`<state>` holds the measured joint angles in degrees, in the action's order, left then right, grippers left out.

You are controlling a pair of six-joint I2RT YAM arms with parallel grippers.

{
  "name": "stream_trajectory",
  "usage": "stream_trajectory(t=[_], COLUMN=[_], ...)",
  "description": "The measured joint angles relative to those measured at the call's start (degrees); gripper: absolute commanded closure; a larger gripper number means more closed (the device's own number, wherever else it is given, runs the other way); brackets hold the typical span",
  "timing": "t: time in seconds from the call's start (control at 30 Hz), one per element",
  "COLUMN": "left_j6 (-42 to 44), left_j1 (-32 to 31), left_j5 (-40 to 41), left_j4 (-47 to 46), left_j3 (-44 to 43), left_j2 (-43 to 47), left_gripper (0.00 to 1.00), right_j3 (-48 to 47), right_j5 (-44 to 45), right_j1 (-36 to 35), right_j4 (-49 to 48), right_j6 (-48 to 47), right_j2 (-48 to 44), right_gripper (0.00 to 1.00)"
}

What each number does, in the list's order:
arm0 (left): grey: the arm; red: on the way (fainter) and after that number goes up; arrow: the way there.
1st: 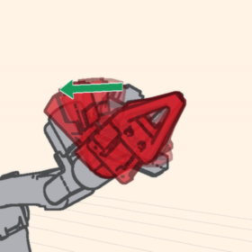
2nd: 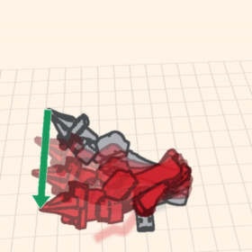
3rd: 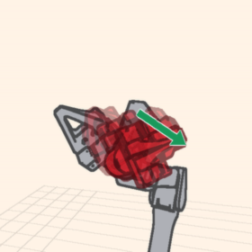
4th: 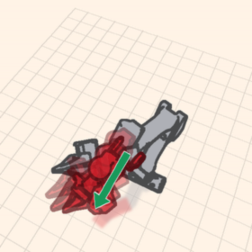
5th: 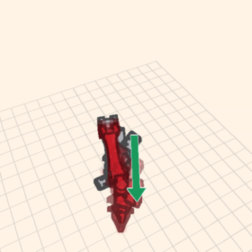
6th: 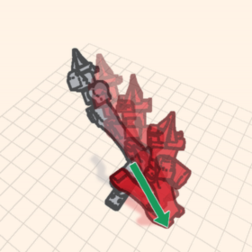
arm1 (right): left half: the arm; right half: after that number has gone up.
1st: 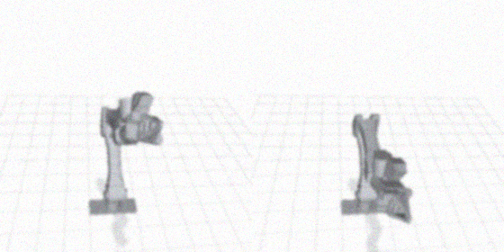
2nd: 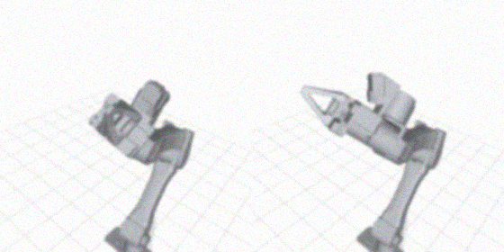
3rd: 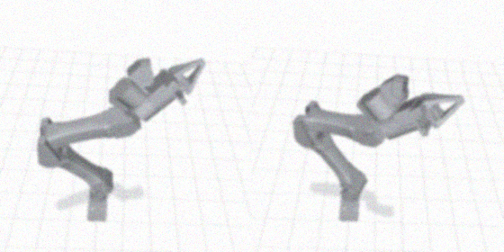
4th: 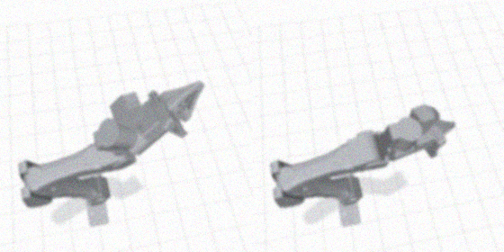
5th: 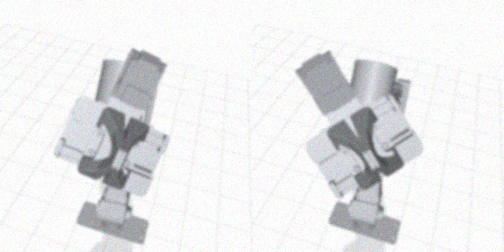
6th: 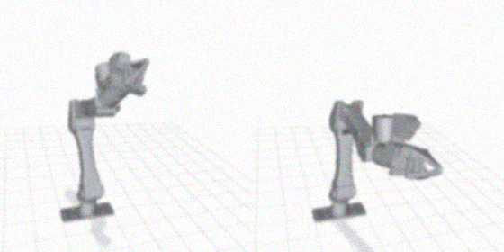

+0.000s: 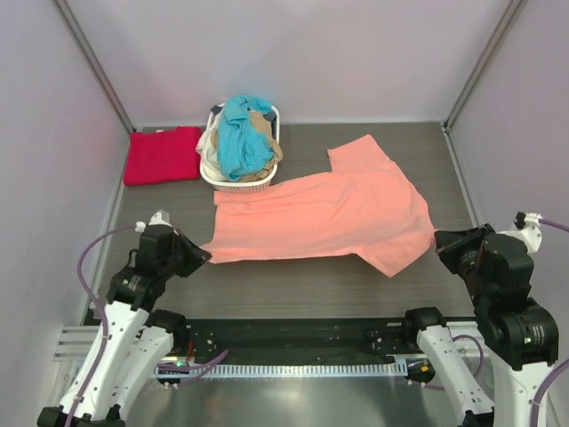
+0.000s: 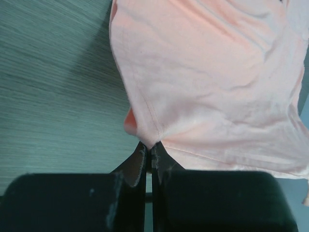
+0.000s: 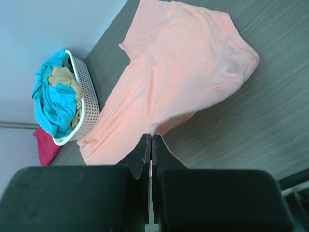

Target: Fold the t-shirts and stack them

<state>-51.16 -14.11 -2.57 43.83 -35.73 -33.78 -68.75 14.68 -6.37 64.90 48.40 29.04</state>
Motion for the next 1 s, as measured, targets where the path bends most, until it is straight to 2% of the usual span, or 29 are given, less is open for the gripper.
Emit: stream_trajectory(t=[0.23, 0.43, 0.77, 1.0], left_j6=[-1.64, -2.16, -0.37, 2.40], left_j1=[0.00, 0.00, 0.13, 3.30], left_j5=[-0.55, -0.85, 0.31, 0.22], left_j4=[5.90, 5.77, 0.94, -4.20], left_j3=[-2.19, -2.08, -2.32, -4.50], left_j2=[3.52, -1.27, -16.55, -28.41], left_gripper=[1.00, 1.00, 1.00, 1.00], right_j3=[0.87, 5.38, 6.67, 6.67], right_j5=[-1.18, -1.92, -0.46, 0.85], right_j1=[0.00, 0.00, 0.00, 0.00], right_j4=[5.62, 4.92, -8.04, -17.46], right_j6=[-0.22, -1.27, -5.44, -8.04], right_j2=[-2.91, 0.26, 20.63, 36.81], right_gripper=[0.99, 0.99, 0.99, 0.99])
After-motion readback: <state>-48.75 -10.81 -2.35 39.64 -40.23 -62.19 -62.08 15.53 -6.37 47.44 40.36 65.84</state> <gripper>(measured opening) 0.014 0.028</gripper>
